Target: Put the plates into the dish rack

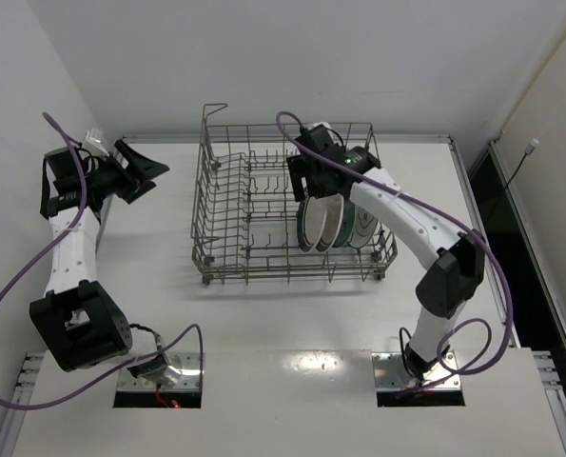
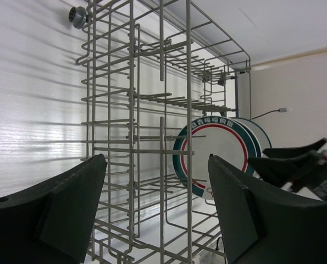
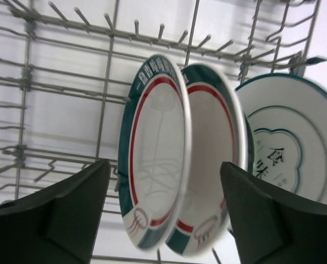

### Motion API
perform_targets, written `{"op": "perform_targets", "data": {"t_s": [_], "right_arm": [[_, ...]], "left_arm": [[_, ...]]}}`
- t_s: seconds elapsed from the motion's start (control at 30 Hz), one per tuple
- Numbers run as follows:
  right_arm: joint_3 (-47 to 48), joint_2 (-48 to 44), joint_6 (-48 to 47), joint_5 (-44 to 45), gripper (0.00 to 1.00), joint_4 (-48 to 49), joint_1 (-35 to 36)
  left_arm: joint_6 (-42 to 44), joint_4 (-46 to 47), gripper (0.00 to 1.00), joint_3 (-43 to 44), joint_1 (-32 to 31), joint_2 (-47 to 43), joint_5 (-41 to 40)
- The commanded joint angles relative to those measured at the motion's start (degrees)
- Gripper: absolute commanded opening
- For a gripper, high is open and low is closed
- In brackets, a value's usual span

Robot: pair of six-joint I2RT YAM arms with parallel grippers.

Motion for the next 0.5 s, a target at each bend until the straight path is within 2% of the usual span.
{"op": "perform_targets", "data": {"t_s": [0.0, 0.1, 0.3, 0.47], "right_arm": [[5.8, -5.7, -2.6, -0.2, 0.89, -4.4, -0.8], [7.9, -7.7, -3.2, -0.2, 1.00, -7.1, -2.0], [8.5, -13.4, -6.8, -3.7, 1.00, -9.0, -3.1], [1.8, -19.7, -9.1, -4.8, 1.00, -8.2, -3.1]], "left_arm": [[1.5, 0.4, 0.72, -0.1, 0.6, -0.3, 0.1], [2.0, 0.4, 0.72, -0.1, 0.6, -0.3, 0.1], [5.5, -2.5, 0.72, 0.9, 0.6, -0.3, -3.7], [9.2, -6.8, 0.72, 3.2, 0.6, -0.9, -9.0]]}}
